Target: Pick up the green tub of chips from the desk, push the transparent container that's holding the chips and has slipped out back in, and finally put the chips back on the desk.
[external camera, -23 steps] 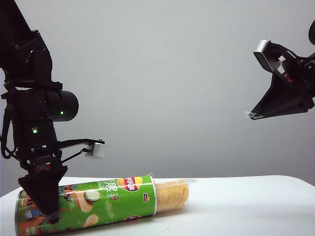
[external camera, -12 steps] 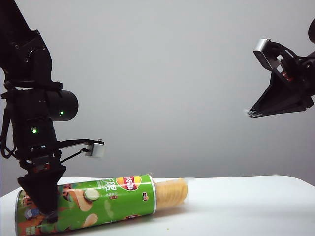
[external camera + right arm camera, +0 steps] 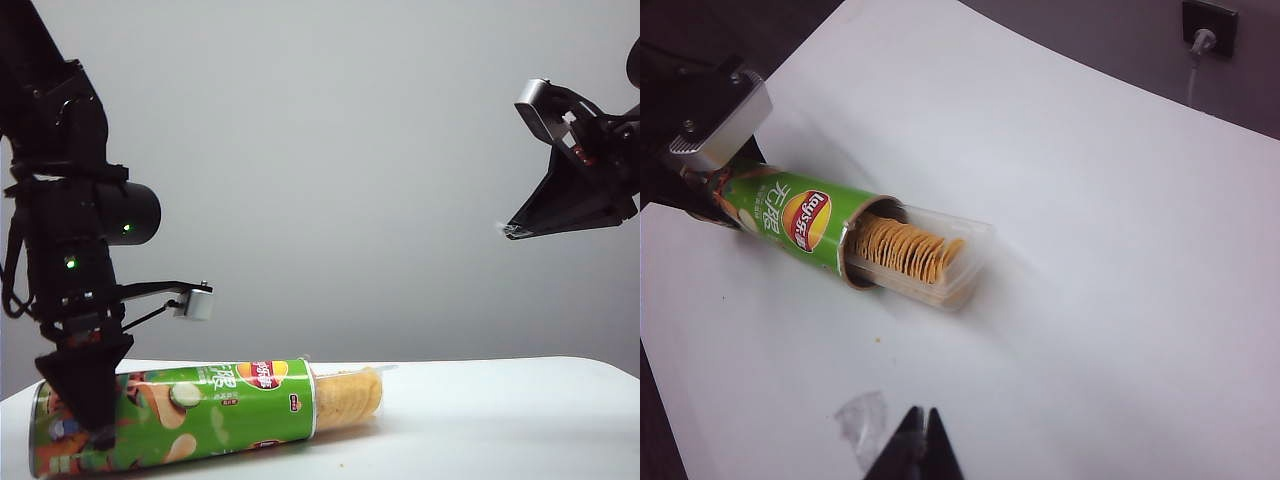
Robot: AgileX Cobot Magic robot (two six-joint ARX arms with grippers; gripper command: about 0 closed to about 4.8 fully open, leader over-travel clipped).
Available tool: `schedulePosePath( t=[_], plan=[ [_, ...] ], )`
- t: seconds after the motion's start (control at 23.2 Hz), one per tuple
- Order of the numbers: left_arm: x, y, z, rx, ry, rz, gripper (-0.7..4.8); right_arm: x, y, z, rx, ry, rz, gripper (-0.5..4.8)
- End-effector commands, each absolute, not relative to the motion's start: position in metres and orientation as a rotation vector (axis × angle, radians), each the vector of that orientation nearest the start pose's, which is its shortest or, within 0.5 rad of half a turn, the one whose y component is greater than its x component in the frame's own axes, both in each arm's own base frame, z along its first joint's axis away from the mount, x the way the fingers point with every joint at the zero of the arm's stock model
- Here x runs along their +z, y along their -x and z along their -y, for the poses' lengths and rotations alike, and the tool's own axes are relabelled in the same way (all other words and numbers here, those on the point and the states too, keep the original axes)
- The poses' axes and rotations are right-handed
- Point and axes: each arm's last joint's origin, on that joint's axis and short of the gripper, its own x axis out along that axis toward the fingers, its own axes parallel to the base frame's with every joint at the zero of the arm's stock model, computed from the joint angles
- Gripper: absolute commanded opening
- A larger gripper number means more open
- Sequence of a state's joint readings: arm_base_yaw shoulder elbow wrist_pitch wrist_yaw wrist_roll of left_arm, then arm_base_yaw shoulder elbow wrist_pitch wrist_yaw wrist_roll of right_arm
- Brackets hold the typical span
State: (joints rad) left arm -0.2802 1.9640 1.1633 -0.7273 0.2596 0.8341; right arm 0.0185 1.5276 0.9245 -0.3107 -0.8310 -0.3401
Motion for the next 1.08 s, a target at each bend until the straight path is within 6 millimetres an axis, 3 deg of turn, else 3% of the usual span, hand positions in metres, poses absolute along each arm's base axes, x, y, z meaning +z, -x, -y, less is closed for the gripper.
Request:
schedulePosePath(
  t=[0.04, 0.22, 0.35, 0.6, 0.86, 1.08],
  plan=[
    [0.139, -0.332, 0.106, -1.048, -0.668, -1.245, 2.58, 0.212, -0.300, -0.027, 0.894, -0.107, -0.707, -0.06],
    [0.168, -0.341, 0.109, -1.033, -0.674, -1.220, 2.57, 0.207, -0.308, -0.027, 0.841, -0.242, -0.786, 0.05],
    [0.185, -0.341, 0.109, -1.002, -0.710, -1.196, 2.57, 0.203, -0.319, -0.023, 0.808, -0.378, -0.846, 0.80],
    [0.226, -0.330, 0.109, -1.004, -0.784, -1.042, 2.57, 0.204, -0.352, -0.016, 1.034, -0.706, -0.858, 1.75],
    [0.238, -0.322, 0.115, -1.013, -0.809, -0.996, 2.57, 0.210, -0.372, -0.017, 1.150, -0.816, -0.874, 1.93],
    [0.238, -0.318, 0.125, -1.040, -0.828, -0.989, 2.57, 0.214, -0.374, -0.021, 1.169, -0.824, -0.879, 1.94]
  ],
)
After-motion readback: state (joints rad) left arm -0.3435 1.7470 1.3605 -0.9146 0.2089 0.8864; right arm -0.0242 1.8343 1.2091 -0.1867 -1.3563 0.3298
